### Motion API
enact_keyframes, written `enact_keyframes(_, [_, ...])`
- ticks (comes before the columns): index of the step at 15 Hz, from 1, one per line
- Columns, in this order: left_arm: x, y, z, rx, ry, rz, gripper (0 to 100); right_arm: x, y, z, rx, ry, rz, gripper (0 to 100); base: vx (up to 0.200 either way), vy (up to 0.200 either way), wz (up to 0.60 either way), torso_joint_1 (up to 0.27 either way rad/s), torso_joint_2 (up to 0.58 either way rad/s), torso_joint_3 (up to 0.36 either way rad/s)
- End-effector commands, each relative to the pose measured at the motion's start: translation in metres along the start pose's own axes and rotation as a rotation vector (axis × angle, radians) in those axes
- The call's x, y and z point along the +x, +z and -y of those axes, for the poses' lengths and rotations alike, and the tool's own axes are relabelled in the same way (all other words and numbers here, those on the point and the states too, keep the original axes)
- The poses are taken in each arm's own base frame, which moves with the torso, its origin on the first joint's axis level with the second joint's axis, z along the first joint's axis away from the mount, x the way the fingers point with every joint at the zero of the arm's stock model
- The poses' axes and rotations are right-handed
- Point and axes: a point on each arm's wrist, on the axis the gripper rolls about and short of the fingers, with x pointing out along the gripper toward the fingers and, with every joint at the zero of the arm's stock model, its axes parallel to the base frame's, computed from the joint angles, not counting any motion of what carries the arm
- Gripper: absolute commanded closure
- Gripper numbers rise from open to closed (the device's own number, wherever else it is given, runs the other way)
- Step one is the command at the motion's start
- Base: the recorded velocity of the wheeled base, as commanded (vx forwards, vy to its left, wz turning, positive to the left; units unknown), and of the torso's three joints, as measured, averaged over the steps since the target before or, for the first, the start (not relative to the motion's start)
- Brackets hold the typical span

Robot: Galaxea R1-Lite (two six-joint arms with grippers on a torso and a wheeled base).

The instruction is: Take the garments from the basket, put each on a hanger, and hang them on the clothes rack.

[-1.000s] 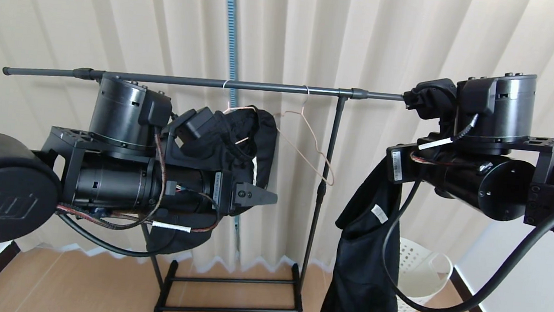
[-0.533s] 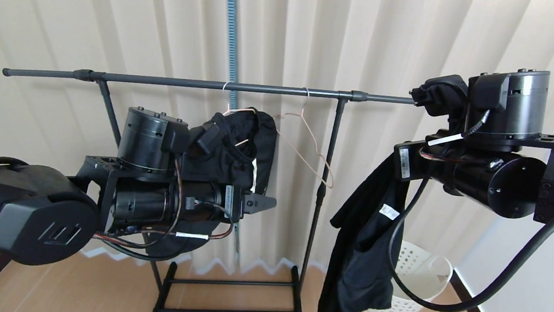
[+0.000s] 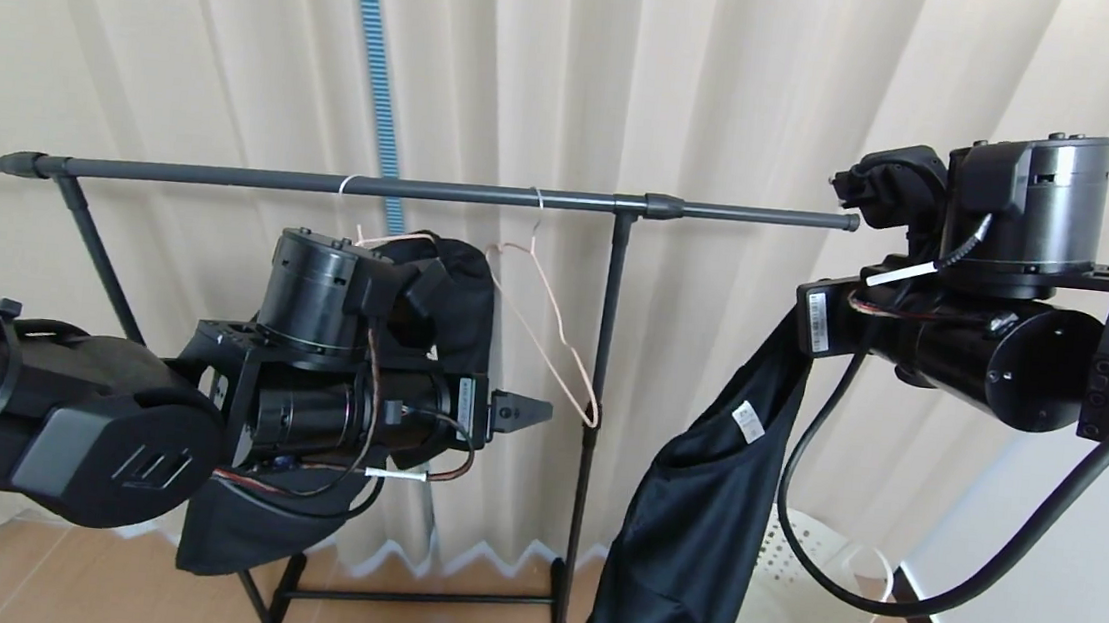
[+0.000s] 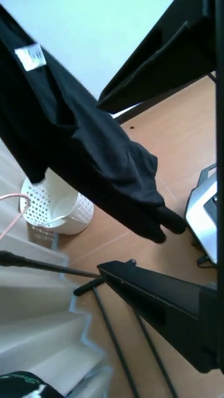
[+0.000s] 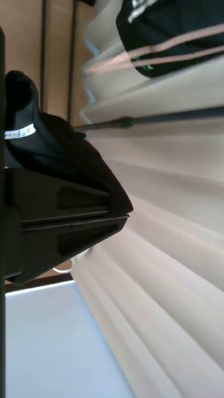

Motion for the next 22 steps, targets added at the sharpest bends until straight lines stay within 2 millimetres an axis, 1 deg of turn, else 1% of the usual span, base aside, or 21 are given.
enact_keyframes(1, [0.003,-0.002,-0.001,0.0,0.002,-0.009,0,0.001,-0.001,-0.001,-0.002,0.001,-0.002,100,0.2,-0.2,0.0,-0.002,0.0,0.007])
enact_keyframes(2, [0.003,-0.003,-0.001,-0.001,0.006,-0.01,0,0.001,-0.001,-0.001,-0.002,0.001,-0.002,100,0.2,-0.2,0.0,-0.002,0.0,0.002])
enact_keyframes(4, [0.003,-0.003,-0.001,0.008,0.028,-0.004,0,0.0,0.0,0.0,-0.001,0.001,0.001,100,0.0,0.0,0.0,0.0,0.0,0.0])
enact_keyframes(6, [0.01,-0.001,-0.003,0.034,0.106,0.02,0,0.001,0.0,-0.001,-0.002,0.001,-0.001,100,0.0,0.0,0.0,0.0,0.0,0.0])
enact_keyframes(7, [0.013,0.004,0.001,0.041,0.159,0.047,0,0.001,-0.001,-0.001,-0.002,0.001,-0.002,100,0.0,0.0,0.0,0.0,0.0,0.0])
enact_keyframes(9, [0.021,0.011,0.002,0.044,0.257,0.077,0,0.002,-0.001,-0.002,-0.004,0.001,-0.005,100,0.0,0.0,0.0,0.0,0.0,0.0])
enact_keyframes(11, [0.036,0.022,0.001,0.035,0.348,0.073,0,0.004,-0.002,-0.003,-0.007,0.001,-0.008,100,0.0,0.0,0.0,0.0,0.0,0.0])
enact_keyframes(13, [0.057,0.029,-0.003,0.017,0.424,0.057,0,0.002,-0.001,-0.002,-0.004,0.001,-0.005,100,0.0,0.0,0.0,0.0,0.0,0.0])
enact_keyframes(14, [0.073,0.03,-0.008,0.006,0.458,0.057,0,0.002,-0.001,-0.002,-0.002,0.003,-0.003,100,0.0,0.0,0.0,0.0,0.0,0.0])
enact_keyframes(16, [0.099,0.033,-0.018,-0.022,0.51,0.067,0,0.0,0.001,0.0,0.002,0.003,0.003,100,0.0,0.0,0.0,0.0,0.0,0.0])
enact_keyframes(17, [0.107,0.034,-0.021,-0.041,0.52,0.072,0,-0.001,0.001,0.0,0.003,0.003,0.004,100,0.0,0.0,0.0,0.0,0.0,0.0])
enact_keyframes(20, [0.12,0.038,-0.025,-0.08,0.534,0.091,0,0.0,0.001,0.0,0.002,0.003,0.003,100,0.0,0.0,0.0,0.0,0.0,0.0])
enact_keyframes(22, [0.13,0.035,-0.029,-0.107,0.538,0.09,0,0.0,0.0,0.0,0.002,0.003,0.002,100,0.0,0.0,0.0,0.0,0.0,0.0])
